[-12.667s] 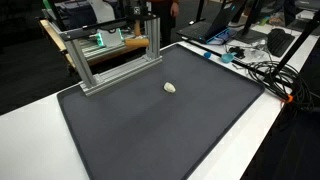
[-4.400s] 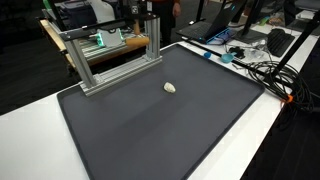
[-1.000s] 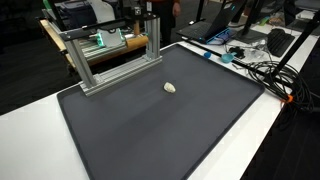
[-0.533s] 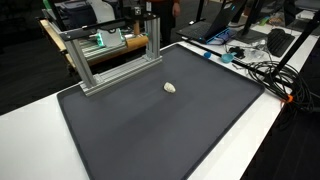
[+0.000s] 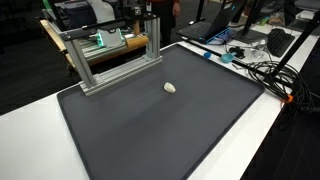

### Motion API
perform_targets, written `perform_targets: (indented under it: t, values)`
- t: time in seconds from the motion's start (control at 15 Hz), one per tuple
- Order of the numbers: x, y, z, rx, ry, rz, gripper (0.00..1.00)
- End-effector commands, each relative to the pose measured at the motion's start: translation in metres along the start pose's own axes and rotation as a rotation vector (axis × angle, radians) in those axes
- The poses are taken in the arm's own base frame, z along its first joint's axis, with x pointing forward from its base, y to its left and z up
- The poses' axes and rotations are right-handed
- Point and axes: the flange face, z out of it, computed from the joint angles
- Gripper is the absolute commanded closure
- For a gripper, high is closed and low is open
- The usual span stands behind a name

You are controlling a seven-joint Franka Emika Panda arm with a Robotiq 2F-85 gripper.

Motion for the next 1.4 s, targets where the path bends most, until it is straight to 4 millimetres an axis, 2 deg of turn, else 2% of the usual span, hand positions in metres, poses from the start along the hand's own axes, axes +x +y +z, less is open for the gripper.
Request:
perform_targets:
  t: [0.0,0.27,0.47,0.67,1.0,1.33]
  values:
    - [0.017,0.003,0.007,0.037,-0.031,0.008,0.00]
    - [0.029,0.020,0.010,0.069,-0.080,0.021,0.00]
    - [0.027,0.033,0.015,0.111,-0.124,0.017,0.00]
    - [0.017,0.038,0.020,0.151,-0.141,0.027,0.00]
    - [-0.002,0.035,0.022,0.156,-0.122,0.040,0.00]
    - [-0.022,0.038,0.014,0.126,-0.054,0.032,0.00]
